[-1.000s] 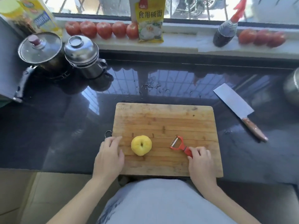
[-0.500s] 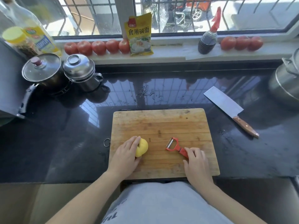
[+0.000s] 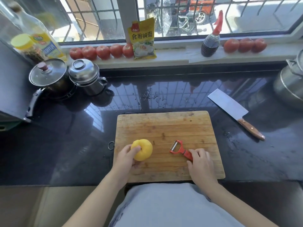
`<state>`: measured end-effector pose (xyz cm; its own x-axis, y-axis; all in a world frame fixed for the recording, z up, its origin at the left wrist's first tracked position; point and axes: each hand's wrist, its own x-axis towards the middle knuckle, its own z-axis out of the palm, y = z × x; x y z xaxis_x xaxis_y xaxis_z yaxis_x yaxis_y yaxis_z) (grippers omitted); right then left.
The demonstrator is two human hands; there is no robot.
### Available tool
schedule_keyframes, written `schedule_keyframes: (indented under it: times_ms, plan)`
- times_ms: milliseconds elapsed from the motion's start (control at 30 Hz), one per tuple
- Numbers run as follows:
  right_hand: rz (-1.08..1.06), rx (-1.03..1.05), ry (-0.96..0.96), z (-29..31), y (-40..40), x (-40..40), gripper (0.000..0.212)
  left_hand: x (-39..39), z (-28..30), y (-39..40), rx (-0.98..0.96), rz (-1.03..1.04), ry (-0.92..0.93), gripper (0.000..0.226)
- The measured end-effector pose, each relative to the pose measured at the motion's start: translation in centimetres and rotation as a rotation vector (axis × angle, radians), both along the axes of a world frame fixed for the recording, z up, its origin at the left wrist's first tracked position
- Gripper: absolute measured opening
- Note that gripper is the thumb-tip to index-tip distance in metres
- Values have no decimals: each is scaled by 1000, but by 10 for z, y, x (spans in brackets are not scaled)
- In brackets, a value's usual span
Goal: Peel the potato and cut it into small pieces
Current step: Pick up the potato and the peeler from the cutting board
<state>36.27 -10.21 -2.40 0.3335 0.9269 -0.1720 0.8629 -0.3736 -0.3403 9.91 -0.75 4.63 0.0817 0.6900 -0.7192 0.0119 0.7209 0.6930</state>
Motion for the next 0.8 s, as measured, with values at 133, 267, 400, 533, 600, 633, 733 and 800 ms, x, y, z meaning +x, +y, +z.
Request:
schedule_keyframes:
  times_ms: [133,267,400,533,600,633,733,800]
  plan:
    - [-10,-44,17,0,5,1,41,1,12,-1,-54,194,-243,24]
    - [-5,-74,0,3,9,0,44,-5,30,-4,248,-12,-91,42]
    - [1,-64,-27,5,9,-2,40,-11,25,-12,753,-241,392,57]
    - [11,-35,-38,7,9,-3,35,-13,18,-13,898,-253,413,57]
    - [21,-45,-30,10,10,-4,34,-12,17,-15,940,-260,429,60]
    - [25,-48,-26,11,11,-5,33,-12,16,-15,957,-271,432,62]
    - [44,-61,-21,14,12,-6,25,-14,10,-13,914,-300,426,58]
    - [50,-71,-20,16,13,-6,21,-12,14,-10,605,-193,205,51]
